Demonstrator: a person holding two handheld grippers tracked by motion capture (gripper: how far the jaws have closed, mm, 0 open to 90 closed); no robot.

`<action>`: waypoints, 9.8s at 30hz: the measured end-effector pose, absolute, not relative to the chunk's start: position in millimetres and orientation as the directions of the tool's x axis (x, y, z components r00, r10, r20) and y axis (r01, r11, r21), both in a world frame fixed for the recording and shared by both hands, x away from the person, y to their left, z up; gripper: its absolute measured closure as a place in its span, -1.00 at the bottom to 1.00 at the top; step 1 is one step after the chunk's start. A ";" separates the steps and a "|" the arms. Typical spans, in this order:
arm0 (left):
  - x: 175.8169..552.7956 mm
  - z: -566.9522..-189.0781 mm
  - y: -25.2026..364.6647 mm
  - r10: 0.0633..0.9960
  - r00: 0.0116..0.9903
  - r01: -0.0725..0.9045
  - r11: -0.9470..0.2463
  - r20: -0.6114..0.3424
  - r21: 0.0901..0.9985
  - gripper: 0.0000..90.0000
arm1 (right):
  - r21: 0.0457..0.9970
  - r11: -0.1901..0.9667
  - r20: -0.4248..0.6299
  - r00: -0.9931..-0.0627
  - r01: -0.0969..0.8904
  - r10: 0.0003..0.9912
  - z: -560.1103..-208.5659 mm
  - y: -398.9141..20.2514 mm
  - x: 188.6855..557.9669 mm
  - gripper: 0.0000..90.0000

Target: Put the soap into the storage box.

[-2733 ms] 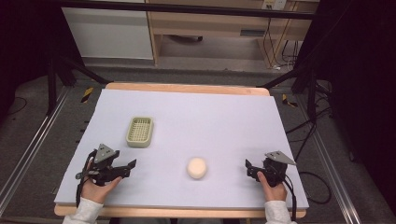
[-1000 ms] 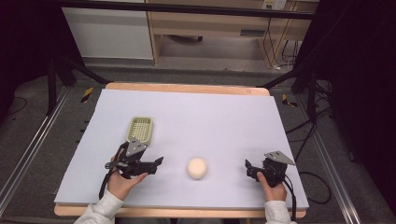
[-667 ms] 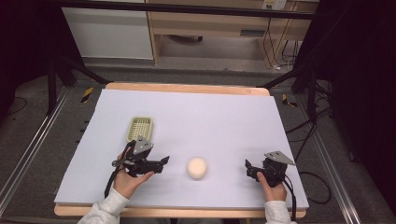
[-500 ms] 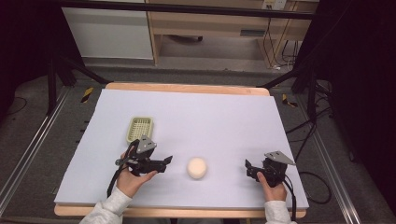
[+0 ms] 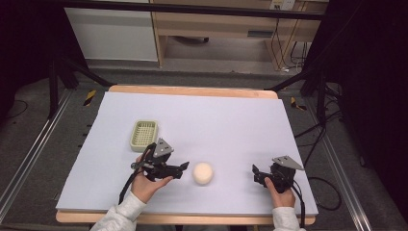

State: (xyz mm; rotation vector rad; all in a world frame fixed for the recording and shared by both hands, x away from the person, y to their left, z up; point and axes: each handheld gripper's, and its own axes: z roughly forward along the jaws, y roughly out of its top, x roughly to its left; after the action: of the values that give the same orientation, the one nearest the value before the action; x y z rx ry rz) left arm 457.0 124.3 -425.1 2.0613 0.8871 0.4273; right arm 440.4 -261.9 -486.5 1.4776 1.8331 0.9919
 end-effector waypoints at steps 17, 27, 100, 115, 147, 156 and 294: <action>457.0 -431.2 96.8 0.677 0.736 0.432 -0.451 -0.017 0.781 -0.57 | 0.830 0.107 0.019 -0.219 0.547 0.975 -486.6 -262.3 440.5 -0.91; 457.6 -434.1 80.6 0.656 0.754 0.431 -0.479 -0.014 0.765 -0.61 | 0.829 0.106 0.021 -0.220 0.550 0.975 -486.6 -262.6 440.7 -0.91; 462.7 -470.4 40.0 0.614 0.789 0.480 -0.610 -0.007 0.630 -0.48 | 0.826 0.107 0.023 -0.223 0.554 0.974 -486.8 -262.5 441.2 -0.91; 460.4 -452.3 50.1 0.600 0.800 0.466 -0.613 -0.009 0.638 -0.48 | 0.827 0.109 0.020 -0.224 0.551 0.974 -486.8 -262.3 441.0 -0.91; 470.0 -426.1 125.8 0.688 0.725 0.511 -0.542 0.004 0.667 -0.48 | 0.827 0.099 0.028 -0.216 0.554 0.976 -486.8 -263.1 441.1 -0.91; 476.8 -418.6 146.2 0.720 0.694 0.530 -0.505 -0.006 0.681 -0.48 | 0.828 0.100 0.026 -0.217 0.552 0.976 -486.8 -263.0 441.0 -0.91; 574.1 -441.5 224.0 0.905 0.425 0.698 -0.338 0.014 0.631 -0.49 | 0.822 0.101 0.030 -0.219 0.561 0.975 -487.3 -262.5 441.9 -0.91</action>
State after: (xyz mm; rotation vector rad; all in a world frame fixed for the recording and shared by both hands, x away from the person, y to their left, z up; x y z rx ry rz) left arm 574.1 224.0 -441.5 2.1376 1.3497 0.4965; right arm 441.9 -262.5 -487.3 1.4984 1.8433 0.9940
